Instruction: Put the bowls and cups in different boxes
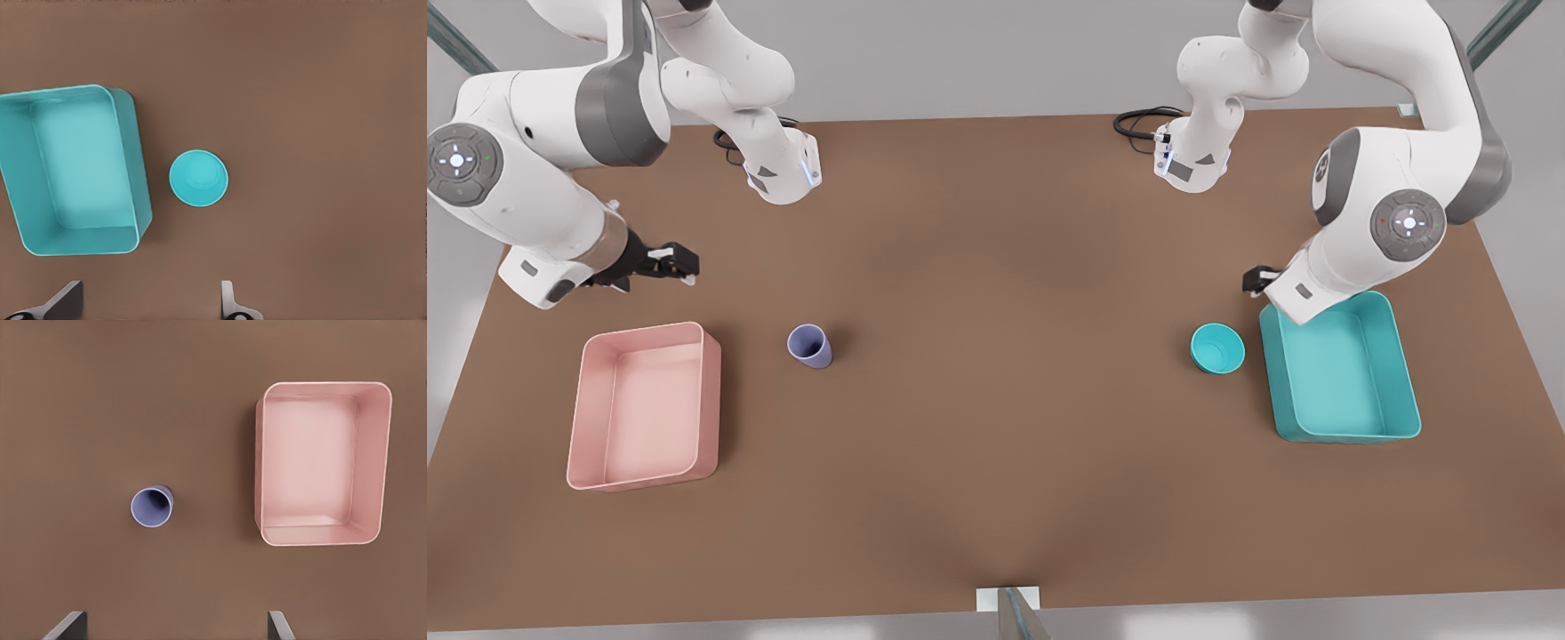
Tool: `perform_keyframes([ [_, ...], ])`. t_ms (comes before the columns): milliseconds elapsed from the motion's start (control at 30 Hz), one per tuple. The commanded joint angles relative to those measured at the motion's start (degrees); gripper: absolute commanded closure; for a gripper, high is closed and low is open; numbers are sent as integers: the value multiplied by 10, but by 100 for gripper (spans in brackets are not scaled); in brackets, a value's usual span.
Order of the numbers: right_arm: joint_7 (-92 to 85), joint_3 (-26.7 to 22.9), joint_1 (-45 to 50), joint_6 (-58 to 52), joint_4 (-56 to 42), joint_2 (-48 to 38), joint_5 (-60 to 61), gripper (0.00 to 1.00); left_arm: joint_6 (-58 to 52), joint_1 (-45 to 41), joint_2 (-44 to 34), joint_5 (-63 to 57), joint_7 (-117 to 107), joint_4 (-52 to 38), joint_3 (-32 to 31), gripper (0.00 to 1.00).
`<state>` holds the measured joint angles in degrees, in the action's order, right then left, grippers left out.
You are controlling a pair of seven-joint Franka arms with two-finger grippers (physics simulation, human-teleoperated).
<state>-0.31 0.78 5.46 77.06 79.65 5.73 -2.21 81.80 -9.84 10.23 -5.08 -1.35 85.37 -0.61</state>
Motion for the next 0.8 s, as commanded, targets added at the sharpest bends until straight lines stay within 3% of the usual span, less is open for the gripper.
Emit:
perform_keyframes([
  [0, -5, -1, -1, 23, 0, 0, -1, 0, 22, -1, 1, 4, -19, 2, 0, 0],
  [100, 13, 0, 59, 28, -6, 66, -18, 0, 43, -59, 56, -38, -22, 5, 0, 0],
  [167, 27, 1, 90, 78, -6, 113, -13, 0, 130, -76, 83, -49, -23, 48, 0, 0],
  [233, 43, 2, 112, 148, -4, 162, -6, 0, 301, -75, 88, -48, -25, 164, 1, 0],
  [367, 43, 1, 91, 230, 73, 163, -3, 0, 446, -75, 115, -49, -23, 254, 1, 0],
  [767, 27, -1, 39, 456, 368, 46, 41, 0, 437, -59, 151, -49, -24, 309, 3, 0],
])
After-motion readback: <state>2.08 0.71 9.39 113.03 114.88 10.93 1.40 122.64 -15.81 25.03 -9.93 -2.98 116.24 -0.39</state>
